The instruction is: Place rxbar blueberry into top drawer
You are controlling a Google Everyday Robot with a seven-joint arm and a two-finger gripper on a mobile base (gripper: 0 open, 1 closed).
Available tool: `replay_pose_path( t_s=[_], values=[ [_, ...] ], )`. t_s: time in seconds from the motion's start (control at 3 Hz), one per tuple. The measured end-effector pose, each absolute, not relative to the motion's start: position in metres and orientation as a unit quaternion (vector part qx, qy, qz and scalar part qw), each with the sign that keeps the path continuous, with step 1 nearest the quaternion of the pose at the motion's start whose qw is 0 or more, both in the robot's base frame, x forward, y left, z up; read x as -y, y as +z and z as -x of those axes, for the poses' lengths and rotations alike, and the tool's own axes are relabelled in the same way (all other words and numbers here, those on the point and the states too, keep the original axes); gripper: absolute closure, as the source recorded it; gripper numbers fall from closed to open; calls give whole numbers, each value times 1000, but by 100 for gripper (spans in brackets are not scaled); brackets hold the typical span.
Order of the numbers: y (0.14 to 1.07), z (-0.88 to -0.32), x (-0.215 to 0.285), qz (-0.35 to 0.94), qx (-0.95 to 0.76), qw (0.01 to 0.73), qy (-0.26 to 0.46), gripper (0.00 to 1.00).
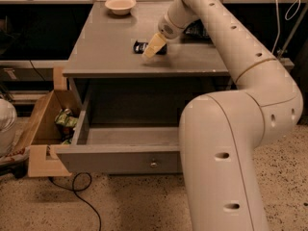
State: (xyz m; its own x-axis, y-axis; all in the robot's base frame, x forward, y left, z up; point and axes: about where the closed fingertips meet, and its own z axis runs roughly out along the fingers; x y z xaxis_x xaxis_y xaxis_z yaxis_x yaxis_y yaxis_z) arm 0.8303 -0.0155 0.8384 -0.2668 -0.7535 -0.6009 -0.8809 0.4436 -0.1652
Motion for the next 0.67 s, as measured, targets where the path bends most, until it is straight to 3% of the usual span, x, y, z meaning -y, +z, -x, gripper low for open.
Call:
replay_pose_path(
  t_s=[0.33, 0.67],
  values=[
    [820, -825, 3, 525, -785, 304, 126, 3],
    [811, -822, -3, 527, -783, 299, 139, 26]
  ],
)
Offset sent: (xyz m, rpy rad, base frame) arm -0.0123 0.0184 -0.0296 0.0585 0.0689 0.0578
